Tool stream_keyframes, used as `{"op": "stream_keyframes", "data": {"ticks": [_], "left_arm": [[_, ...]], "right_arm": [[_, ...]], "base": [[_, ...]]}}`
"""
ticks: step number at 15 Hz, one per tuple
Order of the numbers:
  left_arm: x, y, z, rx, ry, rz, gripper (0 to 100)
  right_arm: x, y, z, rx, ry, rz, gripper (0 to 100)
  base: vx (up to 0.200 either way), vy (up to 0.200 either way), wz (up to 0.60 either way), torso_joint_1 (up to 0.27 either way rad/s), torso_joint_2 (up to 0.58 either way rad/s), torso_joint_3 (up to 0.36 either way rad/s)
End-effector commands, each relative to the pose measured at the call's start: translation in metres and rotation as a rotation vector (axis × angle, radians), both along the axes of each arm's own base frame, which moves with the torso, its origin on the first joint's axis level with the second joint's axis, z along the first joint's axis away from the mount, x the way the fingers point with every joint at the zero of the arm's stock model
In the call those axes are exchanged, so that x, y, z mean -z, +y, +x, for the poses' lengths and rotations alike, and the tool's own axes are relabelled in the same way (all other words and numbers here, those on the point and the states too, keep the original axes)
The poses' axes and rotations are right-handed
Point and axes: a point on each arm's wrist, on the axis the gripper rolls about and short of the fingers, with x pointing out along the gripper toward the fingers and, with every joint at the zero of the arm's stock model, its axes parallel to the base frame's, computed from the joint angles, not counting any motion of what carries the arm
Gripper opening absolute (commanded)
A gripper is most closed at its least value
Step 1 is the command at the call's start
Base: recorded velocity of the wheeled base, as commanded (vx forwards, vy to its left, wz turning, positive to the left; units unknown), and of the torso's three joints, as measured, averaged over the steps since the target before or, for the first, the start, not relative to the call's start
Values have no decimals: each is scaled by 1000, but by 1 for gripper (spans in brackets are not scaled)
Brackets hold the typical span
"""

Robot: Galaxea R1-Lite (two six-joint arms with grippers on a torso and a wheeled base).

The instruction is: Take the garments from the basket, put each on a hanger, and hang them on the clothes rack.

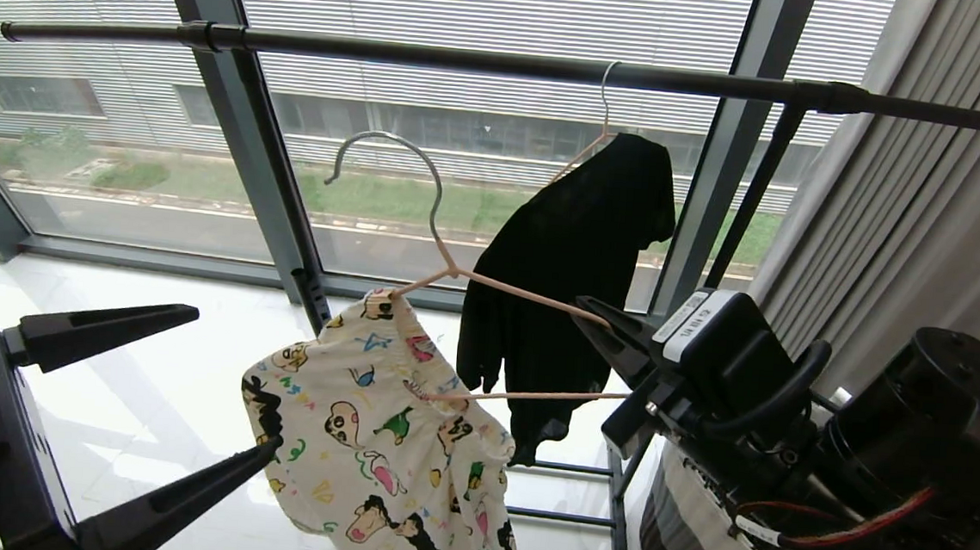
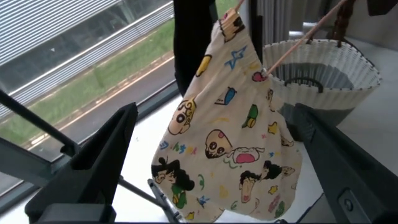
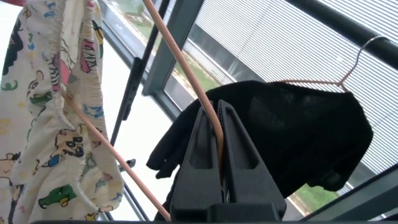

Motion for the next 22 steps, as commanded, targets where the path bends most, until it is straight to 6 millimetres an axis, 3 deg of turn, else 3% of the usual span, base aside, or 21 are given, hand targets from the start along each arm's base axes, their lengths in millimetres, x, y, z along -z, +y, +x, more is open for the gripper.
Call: {"op": "stream_keyframes", "data": {"ticks": [1,9,15,16,22], "left_arm": [[11,-7,-1,67,42,23,100],[17,-13,9,65,92,45,100],[19,-13,10,73,103,48,100],[20,-13,9,76,105,50,0],[20,-12,7,82,99,45,0]], "right_arm": [[-3,1,-7,-40,-31,-9,0],[-4,21,-45,-199,-118,-60,0],[-5,25,-56,-232,-144,-68,0],[-6,25,-56,-232,-145,-67,0],[-6,24,-56,-231,-145,-67,0]], "base": [[0,0,0,0,0,0],[0,0,0,0,0,0],[0,0,0,0,0,0],[0,0,0,0,0,0],[0,0,0,0,0,0]]}}
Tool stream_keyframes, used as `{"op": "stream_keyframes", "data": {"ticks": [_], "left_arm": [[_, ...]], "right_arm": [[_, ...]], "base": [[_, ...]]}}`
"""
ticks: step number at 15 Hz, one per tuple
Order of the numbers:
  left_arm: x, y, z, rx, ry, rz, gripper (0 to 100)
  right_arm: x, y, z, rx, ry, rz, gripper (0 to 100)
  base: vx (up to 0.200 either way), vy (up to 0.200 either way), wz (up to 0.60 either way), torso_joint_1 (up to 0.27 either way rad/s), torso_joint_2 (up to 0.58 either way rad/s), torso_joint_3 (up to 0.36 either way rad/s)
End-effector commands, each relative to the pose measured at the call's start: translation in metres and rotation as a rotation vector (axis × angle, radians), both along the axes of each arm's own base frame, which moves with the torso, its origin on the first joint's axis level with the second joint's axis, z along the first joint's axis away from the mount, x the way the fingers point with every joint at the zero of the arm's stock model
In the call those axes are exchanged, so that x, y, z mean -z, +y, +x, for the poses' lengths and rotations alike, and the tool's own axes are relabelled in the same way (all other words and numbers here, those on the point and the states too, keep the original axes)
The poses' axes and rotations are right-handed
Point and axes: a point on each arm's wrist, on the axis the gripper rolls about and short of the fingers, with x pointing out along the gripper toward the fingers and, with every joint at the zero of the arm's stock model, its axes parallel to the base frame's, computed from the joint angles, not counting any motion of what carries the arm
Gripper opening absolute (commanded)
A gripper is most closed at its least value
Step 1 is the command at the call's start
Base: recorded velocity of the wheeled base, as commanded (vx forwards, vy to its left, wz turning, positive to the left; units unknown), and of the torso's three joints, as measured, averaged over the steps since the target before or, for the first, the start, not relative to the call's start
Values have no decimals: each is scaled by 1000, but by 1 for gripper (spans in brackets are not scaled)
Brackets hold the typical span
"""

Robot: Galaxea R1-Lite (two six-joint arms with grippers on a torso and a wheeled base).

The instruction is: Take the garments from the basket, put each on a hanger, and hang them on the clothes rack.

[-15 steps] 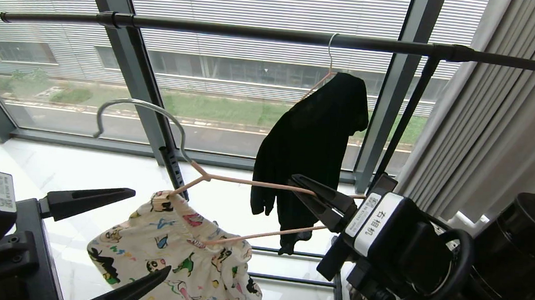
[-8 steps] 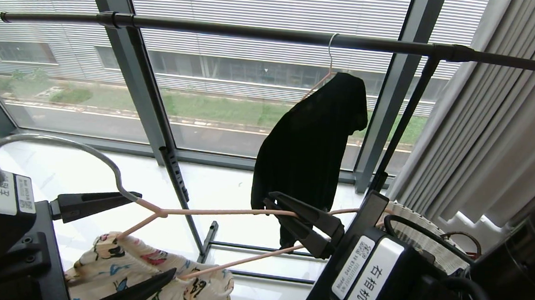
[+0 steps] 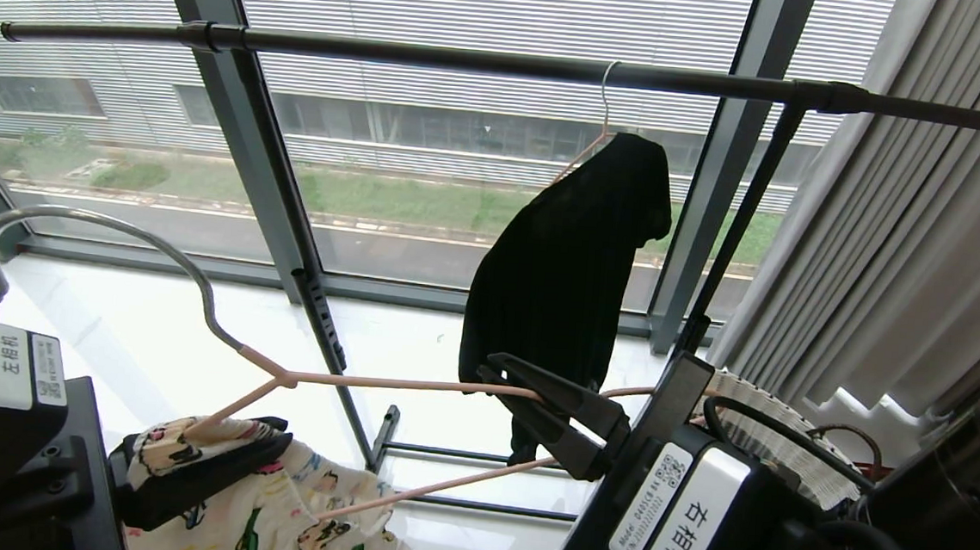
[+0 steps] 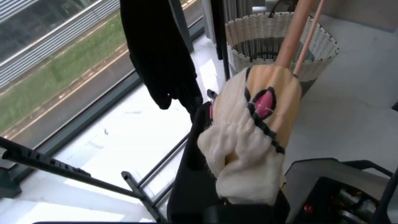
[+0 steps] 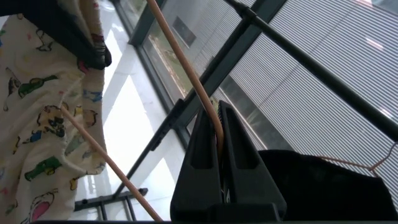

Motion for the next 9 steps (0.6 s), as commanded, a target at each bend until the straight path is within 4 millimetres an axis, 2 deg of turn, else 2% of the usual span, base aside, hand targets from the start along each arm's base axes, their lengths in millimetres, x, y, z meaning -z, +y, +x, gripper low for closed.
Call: {"op": "stream_keyframes", "data": {"ticks": [1,3,4,9], "left_arm": [[0,-1,-1,22,-1,-6,0],[0,-3,-2,41,2,-3,0],[1,-3,-1,41,5,-2,0],[12,-1,-3,-16,37,25,0]], "right_arm": [[1,0,0,1,1,-4,0],[1,0,0,4,1,-6,0],[2,0,0,4,3,-8,100],[7,-3,1,18,11,-24,100]], "base": [[0,0,0,0,0,0],[0,0,0,0,0,0],[0,0,0,0,0,0],[0,0,0,0,0,0]]}}
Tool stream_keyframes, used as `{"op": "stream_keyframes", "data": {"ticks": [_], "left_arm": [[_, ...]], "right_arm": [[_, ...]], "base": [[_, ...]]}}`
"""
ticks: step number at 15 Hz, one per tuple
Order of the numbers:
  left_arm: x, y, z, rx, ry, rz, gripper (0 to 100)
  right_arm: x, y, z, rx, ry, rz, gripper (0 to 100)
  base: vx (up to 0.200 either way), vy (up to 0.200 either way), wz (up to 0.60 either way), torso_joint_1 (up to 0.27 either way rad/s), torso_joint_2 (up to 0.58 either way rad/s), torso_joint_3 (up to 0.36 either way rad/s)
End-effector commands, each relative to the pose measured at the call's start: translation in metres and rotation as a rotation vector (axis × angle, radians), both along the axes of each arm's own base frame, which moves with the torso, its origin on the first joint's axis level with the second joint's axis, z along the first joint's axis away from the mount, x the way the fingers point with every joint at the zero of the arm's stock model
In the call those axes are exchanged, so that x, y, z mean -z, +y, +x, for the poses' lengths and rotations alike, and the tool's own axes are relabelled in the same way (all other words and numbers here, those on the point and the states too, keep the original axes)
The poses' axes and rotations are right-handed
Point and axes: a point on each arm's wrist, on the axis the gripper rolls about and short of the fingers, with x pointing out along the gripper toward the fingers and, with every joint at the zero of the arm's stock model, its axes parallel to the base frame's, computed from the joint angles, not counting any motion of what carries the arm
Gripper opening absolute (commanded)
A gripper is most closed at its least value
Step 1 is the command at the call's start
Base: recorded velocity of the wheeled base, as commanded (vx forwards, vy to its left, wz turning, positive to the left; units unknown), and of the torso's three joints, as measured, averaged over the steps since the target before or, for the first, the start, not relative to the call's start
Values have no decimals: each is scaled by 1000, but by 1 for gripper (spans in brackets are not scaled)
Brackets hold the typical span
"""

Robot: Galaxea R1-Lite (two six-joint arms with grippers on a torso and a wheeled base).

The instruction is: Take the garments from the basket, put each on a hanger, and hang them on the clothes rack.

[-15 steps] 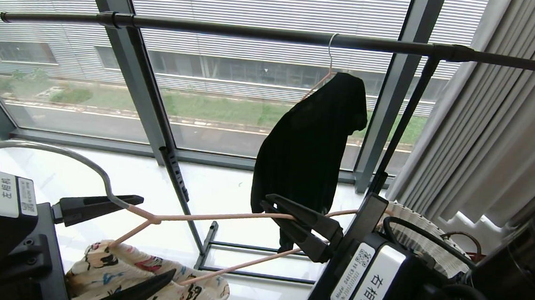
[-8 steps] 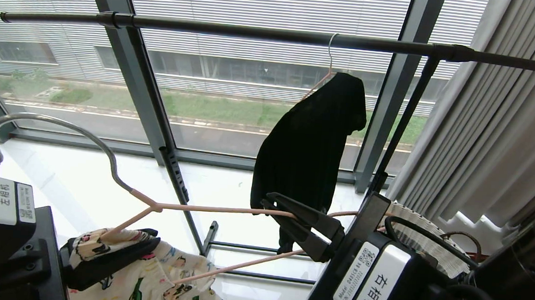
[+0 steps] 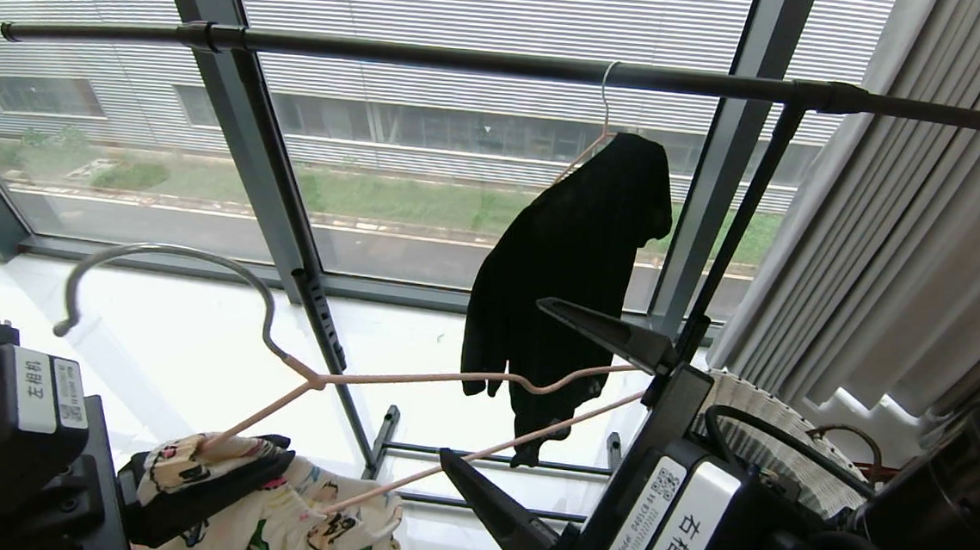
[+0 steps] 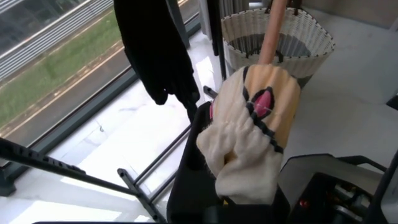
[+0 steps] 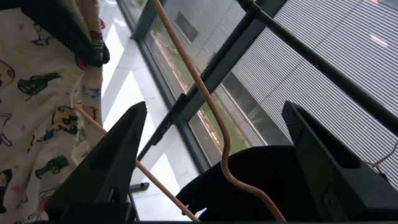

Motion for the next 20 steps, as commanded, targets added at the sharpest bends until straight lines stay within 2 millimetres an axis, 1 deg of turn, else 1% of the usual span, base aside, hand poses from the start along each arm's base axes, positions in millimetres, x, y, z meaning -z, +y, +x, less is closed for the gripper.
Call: {"op": "stream_keyframes", "data": {"ticks": [1,4,9,11,13,16,18,20], "left_arm": [[5,1,1,-29,13,17,0],[8,0,16,-170,38,65,0],[-4,-3,28,-185,15,56,0],[-10,-4,30,-185,-6,45,0],[-23,-6,32,-184,-44,22,0],[-38,-7,34,-186,-89,-7,0],[-50,-7,34,-183,-127,-31,0],[-56,-9,33,-171,-143,-42,0]], "right_arm": [[2,-1,1,8,3,-7,100],[16,-8,-2,4,32,-59,100],[42,-18,-12,-32,177,-112,100],[53,-20,-13,-33,249,-134,100],[65,-14,-3,-8,386,-111,100],[68,15,15,52,579,35,100],[67,35,33,127,657,155,100],[68,43,56,187,674,219,100]], "base": [[0,0,0,0,0,0],[0,0,0,0,0,0],[0,0,0,0,0,0],[0,0,0,0,0,0],[0,0,0,0,0,0],[0,0,0,0,0,0],[0,0,0,0,0,0],[0,0,0,0,0,0]]}}
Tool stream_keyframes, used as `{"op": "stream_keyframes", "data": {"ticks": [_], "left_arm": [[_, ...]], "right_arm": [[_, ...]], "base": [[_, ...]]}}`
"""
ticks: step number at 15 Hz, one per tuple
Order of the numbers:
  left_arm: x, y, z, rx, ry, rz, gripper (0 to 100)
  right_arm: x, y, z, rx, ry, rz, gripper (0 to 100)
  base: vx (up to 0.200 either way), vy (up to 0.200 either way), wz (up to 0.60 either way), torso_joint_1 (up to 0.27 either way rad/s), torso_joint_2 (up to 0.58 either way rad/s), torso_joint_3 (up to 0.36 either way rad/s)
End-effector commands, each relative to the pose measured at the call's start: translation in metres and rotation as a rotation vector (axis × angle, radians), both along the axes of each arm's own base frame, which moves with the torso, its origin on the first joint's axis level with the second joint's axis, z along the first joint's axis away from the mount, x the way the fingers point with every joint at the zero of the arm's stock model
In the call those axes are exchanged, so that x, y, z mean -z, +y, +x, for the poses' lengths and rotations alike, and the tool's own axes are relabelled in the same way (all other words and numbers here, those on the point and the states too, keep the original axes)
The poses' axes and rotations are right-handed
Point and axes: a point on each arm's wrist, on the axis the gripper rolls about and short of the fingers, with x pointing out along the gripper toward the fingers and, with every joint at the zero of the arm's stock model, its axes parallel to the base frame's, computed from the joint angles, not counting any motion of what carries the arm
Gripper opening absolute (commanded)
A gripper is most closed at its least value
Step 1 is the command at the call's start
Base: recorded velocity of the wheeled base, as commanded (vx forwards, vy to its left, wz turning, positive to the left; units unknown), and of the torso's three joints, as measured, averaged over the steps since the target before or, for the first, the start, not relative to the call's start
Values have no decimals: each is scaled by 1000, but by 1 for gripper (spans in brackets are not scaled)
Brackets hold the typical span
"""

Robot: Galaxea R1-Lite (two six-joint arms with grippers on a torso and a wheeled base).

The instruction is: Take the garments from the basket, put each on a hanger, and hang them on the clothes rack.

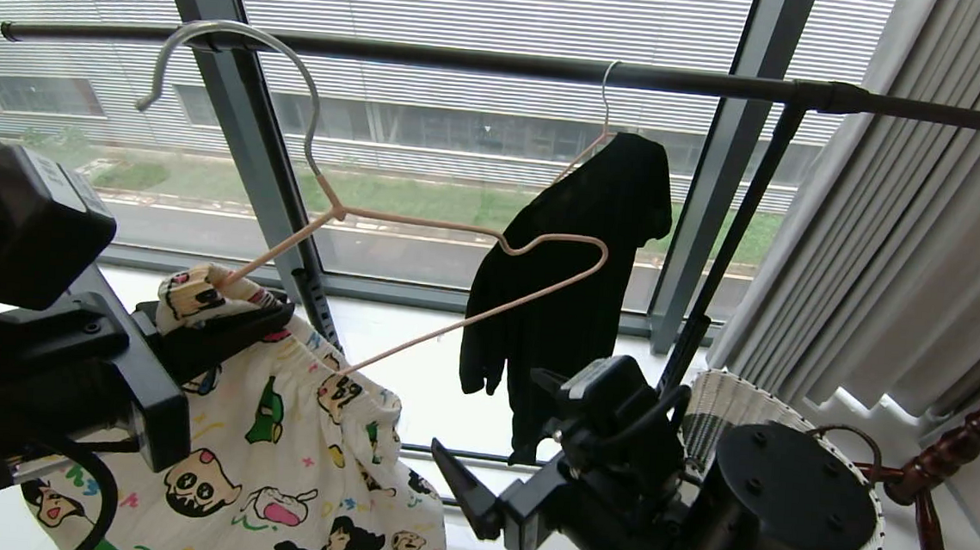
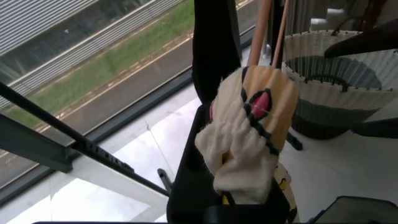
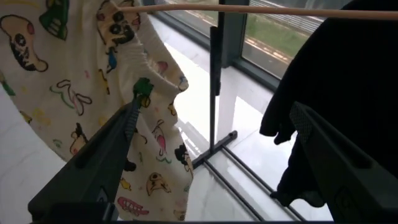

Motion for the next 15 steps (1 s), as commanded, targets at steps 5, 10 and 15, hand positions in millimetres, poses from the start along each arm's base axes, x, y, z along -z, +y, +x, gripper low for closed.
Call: {"op": "stream_keyframes", "data": {"ticks": [5,10,15], "left_arm": [[-7,-11,-9,91,-27,-13,0],[-7,-11,-11,101,-30,-15,0],[-6,-12,-10,94,-23,-14,0]], "right_arm": [[12,21,32,66,5,11,100],[9,36,35,57,-29,26,100],[20,60,-13,-85,-45,-26,100]], "base": [[0,0,0,0,0,0],[0,0,0,0,0,0],[0,0,0,0,0,0]]}}
